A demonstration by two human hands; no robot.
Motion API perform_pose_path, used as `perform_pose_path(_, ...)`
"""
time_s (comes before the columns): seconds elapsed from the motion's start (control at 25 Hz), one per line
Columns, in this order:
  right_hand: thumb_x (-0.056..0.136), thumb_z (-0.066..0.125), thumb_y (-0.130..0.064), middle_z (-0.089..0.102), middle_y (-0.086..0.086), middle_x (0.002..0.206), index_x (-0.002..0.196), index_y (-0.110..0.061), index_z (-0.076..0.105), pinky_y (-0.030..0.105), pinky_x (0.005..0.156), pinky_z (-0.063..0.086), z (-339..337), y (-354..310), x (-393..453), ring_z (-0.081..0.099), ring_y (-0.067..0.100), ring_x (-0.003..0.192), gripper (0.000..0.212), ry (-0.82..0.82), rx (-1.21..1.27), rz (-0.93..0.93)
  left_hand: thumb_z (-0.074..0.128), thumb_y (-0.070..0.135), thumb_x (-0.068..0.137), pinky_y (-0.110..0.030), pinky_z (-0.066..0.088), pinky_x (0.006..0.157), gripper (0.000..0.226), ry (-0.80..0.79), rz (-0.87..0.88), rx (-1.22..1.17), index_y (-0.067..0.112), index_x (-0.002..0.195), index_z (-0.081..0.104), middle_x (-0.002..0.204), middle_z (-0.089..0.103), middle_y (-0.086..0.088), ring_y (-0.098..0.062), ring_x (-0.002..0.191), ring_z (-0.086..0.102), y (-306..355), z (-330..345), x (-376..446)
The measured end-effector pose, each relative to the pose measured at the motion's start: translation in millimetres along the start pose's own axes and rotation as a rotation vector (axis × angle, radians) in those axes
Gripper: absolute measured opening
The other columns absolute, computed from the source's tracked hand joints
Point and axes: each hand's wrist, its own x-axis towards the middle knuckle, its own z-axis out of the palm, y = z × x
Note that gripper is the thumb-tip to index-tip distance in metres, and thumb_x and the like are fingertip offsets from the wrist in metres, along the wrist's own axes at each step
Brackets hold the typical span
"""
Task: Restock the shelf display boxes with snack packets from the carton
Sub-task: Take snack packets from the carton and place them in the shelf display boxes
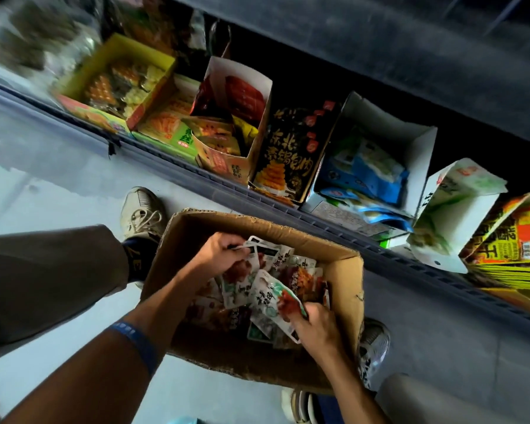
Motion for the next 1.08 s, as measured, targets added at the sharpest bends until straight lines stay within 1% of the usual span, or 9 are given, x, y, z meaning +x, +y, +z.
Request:
perform_pose_path(0.12, 0.074, 0.077, -0.039, 0.071, 0.002, 0.087, 0.089, -0.015, 0.070, 0.024, 0.060, 0.047, -17.6, -14.9, -15.3, 0.068, 0.014, 0.078, 0.029, 0.021, 0.418, 0.129, 0.071, 0.017, 0.089, -0.018, 0.051, 0.062, 0.025, 0.063, -0.020, -0.211, 0.026, 0.066, 0.071, 0.058, 0.067, 0.016, 0.004, 0.058, 0.063, 13.3, -24.8, -34.4)
perform_pose_path(0.24, 0.079, 0.072, -0.007, 0.077, 0.005, 0.079, 0.096, -0.006, 0.075, 0.023, 0.060, 0.052, -30.1, -34.6, -32.7, 0.072, 0.016, 0.070, 0.017, 0.125, 0.847, 0.138, 0.067, 0.023, 0.093, -0.042, 0.056, 0.076, 0.024, 0.074, 0.031, -0.376, -0.001, 0.089, 0.065, 0.080, 0.070, -0.016, -0.023, 0.077, 0.066, 21.7, -39.2, -65.0)
perform_pose_path(0.36, 0.082, 0.064, 0.002, 0.075, 0.014, 0.100, 0.117, -0.003, 0.068, 0.032, 0.064, 0.055, -27.0, -54.7, -54.5, 0.072, 0.028, 0.085, 0.035, 0.061, 1.294, 0.058, 0.058, 0.022, 0.099, -0.059, 0.053, 0.085, 0.020, 0.208, -0.025, -0.673, 0.006, 0.088, 0.058, 0.088, 0.067, -0.021, -0.032, 0.082, 0.065, 30.4, -37.4, -90.5)
perform_pose_path(0.48, 0.079, 0.069, -0.005, 0.074, 0.013, 0.109, 0.121, -0.006, 0.067, 0.037, 0.071, 0.055, -19.9, -78.0, -84.0, 0.070, 0.031, 0.097, 0.042, -0.040, 1.346, -0.021, 0.055, 0.024, 0.101, -0.059, 0.050, 0.086, 0.019, 0.324, -0.117, -1.066, 0.016, 0.083, 0.053, 0.094, 0.061, -0.019, -0.033, 0.087, 0.062, 54.4, -29.0, -108.3)
perform_pose_path(0.6, 0.075, 0.074, -0.012, 0.074, 0.015, 0.110, 0.118, -0.008, 0.070, 0.044, 0.086, 0.054, -31.2, -103.0, -111.1, 0.070, 0.032, 0.103, 0.042, -0.012, 1.296, -0.160, 0.051, 0.022, 0.102, -0.062, 0.051, 0.087, 0.013, 0.251, -0.106, -1.328, 0.014, 0.092, 0.054, 0.097, 0.067, -0.020, -0.034, 0.085, 0.067, 88.4, -24.3, -129.3)
perform_pose_path(0.72, 0.078, 0.072, -0.012, 0.074, 0.016, 0.107, 0.116, -0.008, 0.069, 0.045, 0.085, 0.055, -55.0, -127.5, -128.9, 0.071, 0.033, 0.100, 0.039, 0.104, 1.393, -0.229, 0.051, 0.012, 0.100, -0.058, 0.055, 0.079, 0.005, 0.089, 0.016, -1.367, 0.010, 0.103, 0.055, 0.097, 0.070, -0.020, -0.033, 0.083, 0.070, 117.2, -18.7, -158.6)
perform_pose_path(0.92, 0.079, 0.071, -0.012, 0.076, 0.013, 0.100, 0.109, -0.015, 0.068, 0.046, 0.076, 0.057, -88.4, -144.6, -144.6, 0.071, 0.036, 0.095, 0.030, 0.287, 1.491, -0.295, 0.073, -0.013, 0.063, -0.060, 0.055, 0.086, 0.058, -0.032, 0.231, -1.049, 0.007, 0.115, 0.057, 0.104, 0.070, -0.025, -0.045, 0.099, 0.068, 136.6, -14.8, -182.5)
perform_pose_path(1.0, 0.071, 0.072, -0.013, 0.075, 0.011, 0.098, 0.106, -0.016, 0.067, 0.048, 0.083, 0.055, -103.5, -142.5, -148.3, 0.069, 0.037, 0.098, 0.035, 0.334, 1.444, -0.357, 0.072, -0.011, 0.066, -0.051, 0.060, 0.075, 0.058, -0.167, 0.228, -0.943, 0.011, 0.118, 0.057, 0.106, 0.071, -0.025, -0.043, 0.093, 0.070, 147.4, -28.3, -191.9)
perform_pose_path(1.08, 0.069, 0.072, -0.011, 0.075, 0.010, 0.103, 0.111, -0.019, 0.067, 0.049, 0.090, 0.051, -116.5, -139.0, -149.8, 0.067, 0.034, 0.101, 0.044, 0.307, 1.405, -0.431, 0.067, 0.009, 0.082, -0.046, 0.059, 0.076, 0.043, -0.334, 0.215, -0.924, 0.012, 0.124, 0.058, 0.115, 0.069, -0.023, -0.040, 0.098, 0.069, 157.6, -47.2, -195.9)
